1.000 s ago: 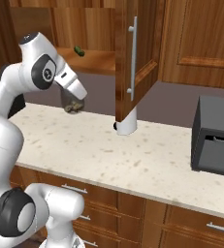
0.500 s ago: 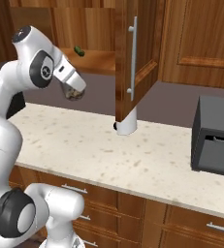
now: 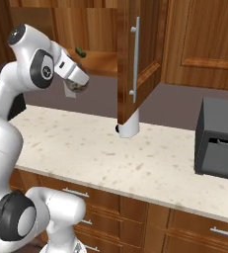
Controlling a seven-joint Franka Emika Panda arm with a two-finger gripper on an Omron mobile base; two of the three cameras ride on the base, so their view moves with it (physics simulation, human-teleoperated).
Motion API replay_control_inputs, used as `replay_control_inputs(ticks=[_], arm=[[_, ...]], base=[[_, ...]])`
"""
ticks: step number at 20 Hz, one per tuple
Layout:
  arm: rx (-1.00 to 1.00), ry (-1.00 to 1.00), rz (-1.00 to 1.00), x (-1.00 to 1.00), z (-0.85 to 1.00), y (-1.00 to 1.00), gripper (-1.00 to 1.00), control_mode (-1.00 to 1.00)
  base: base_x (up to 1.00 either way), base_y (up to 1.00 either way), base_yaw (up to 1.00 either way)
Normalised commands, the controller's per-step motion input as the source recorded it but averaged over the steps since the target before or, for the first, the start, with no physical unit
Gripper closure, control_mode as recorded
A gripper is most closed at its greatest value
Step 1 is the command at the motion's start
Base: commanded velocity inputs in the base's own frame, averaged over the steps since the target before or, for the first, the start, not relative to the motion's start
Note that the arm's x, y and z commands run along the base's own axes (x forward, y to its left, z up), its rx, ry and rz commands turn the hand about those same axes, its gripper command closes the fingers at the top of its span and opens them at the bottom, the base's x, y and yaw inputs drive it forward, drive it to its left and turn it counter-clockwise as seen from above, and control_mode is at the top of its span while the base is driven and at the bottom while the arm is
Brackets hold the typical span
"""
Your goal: Pick the candle and jar from the dining table and place them in the open cabinet. Close the cabinet after placing the objects.
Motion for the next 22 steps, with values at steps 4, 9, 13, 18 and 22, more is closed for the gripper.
replay_control_inputs(ticks=[4,9,13,18,22], arm=[[-0.1,-0.02,0.0,0.17,0.4,0.0,1.0,-1.0],[-0.09,0.0,0.0,0.25,0.34,-0.01,1.0,-1.0],[-0.08,0.0,0.0,0.29,0.21,0.0,1.0,-1.0],[-0.06,-0.01,0.0,0.25,0.09,0.0,1.0,-1.0],[-0.06,-0.04,0.0,0.16,0.0,0.0,1.0,-1.0]], base=[[0.0,0.0,0.0],[0.0,0.0,0.0],[0.0,0.0,0.0],[0.0,0.0,0.0],[0.0,0.0,0.0]])
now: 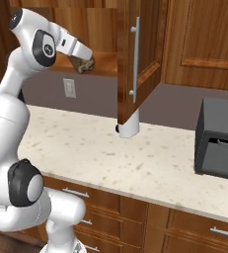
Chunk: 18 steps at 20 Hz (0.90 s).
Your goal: Pick the candle and jar from the dining table and place them in the open cabinet. Close the cabinet after placing the objects.
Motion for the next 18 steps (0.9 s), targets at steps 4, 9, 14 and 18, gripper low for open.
replay_control_inputs(ticks=[4,9,14,18], arm=[[-0.08,-0.07,0.0,0.15,0.0,0.0,1.0,-1.0],[-0.05,-0.07,0.0,0.15,0.0,0.0,1.0,-1.0],[0.0,-0.01,0.0,0.21,-0.11,0.0,1.0,-1.0],[0.0,0.0,0.0,0.18,-0.24,0.0,1.0,-1.0]], base=[[0.0,0.0,0.0],[0.0,0.0,0.0],[0.0,0.0,0.0],[0.0,0.0,0.0]])
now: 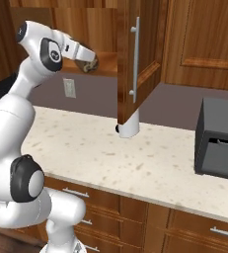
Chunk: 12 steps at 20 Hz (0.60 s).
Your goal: Pick the candle and jar from the dining table and place them in the open cabinet. Close the cabinet after placing the objects.
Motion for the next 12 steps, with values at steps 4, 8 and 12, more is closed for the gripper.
replay_control_inputs(ticks=[4,8,12], arm=[[0.0,0.0,0.0,0.16,-0.23,0.0,1.0,-1.0],[0.0,0.0,0.0,0.12,-0.14,0.0,1.0,-1.0],[0.0,0.0,0.0,0.02,0.03,-0.07,1.0,-1.0]], base=[[0.0,0.0,0.0],[0.0,0.0,0.0],[0.0,0.0,0.0]])
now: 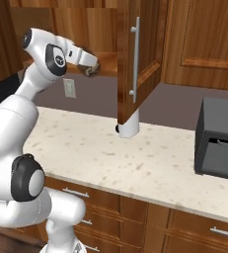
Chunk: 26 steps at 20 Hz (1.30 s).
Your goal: Pick the candle and jar from the dining table and place them in the open cabinet. Close the cabinet after placing the objects.
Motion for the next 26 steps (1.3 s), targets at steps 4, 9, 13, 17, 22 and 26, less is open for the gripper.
replay_control_inputs(ticks=[4,9,13,17,22,26], arm=[[0.0,0.0,0.0,0.01,0.23,-0.11,1.0,-1.0],[0.0,0.0,0.0,0.07,0.33,-0.11,1.0,-1.0],[0.0,0.0,0.0,0.29,0.06,-0.08,1.0,-1.0],[0.0,-0.01,0.0,0.26,-0.02,0.0,1.0,-1.0],[0.0,0.0,0.0,0.37,-0.2,0.0,1.0,-1.0],[0.0,-0.02,0.0,0.35,-0.27,0.0,1.0,-1.0]], base=[[0.0,0.0,0.0],[0.0,0.0,0.0],[0.0,0.0,0.0],[0.0,0.0,0.0],[0.0,0.0,0.0],[0.0,0.0,0.0]])
